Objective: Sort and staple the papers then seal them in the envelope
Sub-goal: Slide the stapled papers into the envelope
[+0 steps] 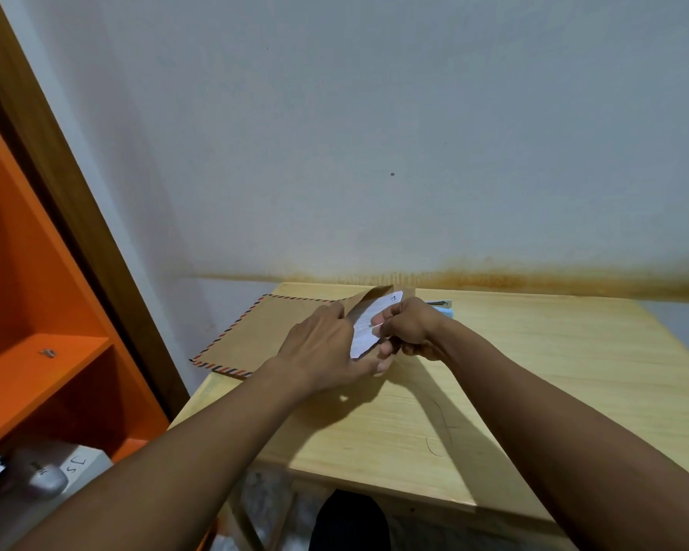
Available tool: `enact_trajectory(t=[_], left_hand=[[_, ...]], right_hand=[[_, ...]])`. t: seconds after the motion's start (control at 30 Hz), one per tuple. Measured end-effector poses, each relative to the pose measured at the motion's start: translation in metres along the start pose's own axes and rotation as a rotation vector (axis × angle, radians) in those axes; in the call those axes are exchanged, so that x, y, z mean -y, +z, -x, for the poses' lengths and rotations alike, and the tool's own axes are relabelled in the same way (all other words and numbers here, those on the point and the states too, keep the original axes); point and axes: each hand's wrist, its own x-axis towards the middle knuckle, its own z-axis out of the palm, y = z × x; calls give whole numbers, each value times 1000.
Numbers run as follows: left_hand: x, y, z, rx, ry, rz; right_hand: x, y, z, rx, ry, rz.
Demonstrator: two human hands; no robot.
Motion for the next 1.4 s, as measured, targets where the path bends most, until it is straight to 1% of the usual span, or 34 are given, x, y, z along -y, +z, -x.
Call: enact_trajectory(t=[0.13,0.23,0.33,0.53,0.6,0.67,0.7,0.73,0.77,0.8,0.87,0.9,0.93,1.0,1.03,1.07,1.13,1.17,1.2,1.27,1.3,1.4], left_hand=[[-4,6,2,-16,102,35],[-7,8,1,-18,119,48],[-3,9,2,-25,109,58],[1,15,3,-53,122,87],[1,16,3,-48,123,92],[1,18,3,-27,127,91],[1,19,3,-5,127,90],[1,19,3,17,124,88],[1,21,4,35,111,88],[1,23,4,32,90,94],[-3,27,6,-40,44,122],[-6,29,7,-96,21,151],[-10,31,7,-147,-5,192],[-18,34,9,-215,-59,287],[-22,35,9,-228,-75,317],[-25,36,9,-235,-81,330],[-27,40,9,-262,-73,320],[-28,41,10,-280,-69,314],[-28,41,10,-296,-72,318],[-28,42,9,-328,-84,339],[-29,42,8,-340,-91,351],[-30,42,8,-366,-109,400]], right_hand=[[7,6,4,143,17,61],[18,10,8,193,52,2],[22,12,3,140,76,-28],[14,19,-10,-99,83,-98],[11,21,-9,-97,83,-156],[8,18,-5,-15,98,-199],[7,14,-3,-2,103,-212],[4,10,-3,-38,91,-222],[1,3,-4,-128,60,-223],[-4,-5,-7,-260,12,-203],[-16,-22,-8,-523,-56,-140],[-23,-29,-6,-551,-45,-126],[-29,-32,-1,-499,-8,-118],[-47,-33,5,-269,84,-91],[-54,-32,7,-213,87,-89],[-62,-30,5,-234,61,-120],[-71,-27,4,-447,15,-181],[-73,-27,4,-491,18,-197],[-75,-26,3,-456,18,-188],[-80,-25,-1,-270,21,-80],[-81,-24,0,-205,15,5],[-77,-13,3,-107,-47,248]])
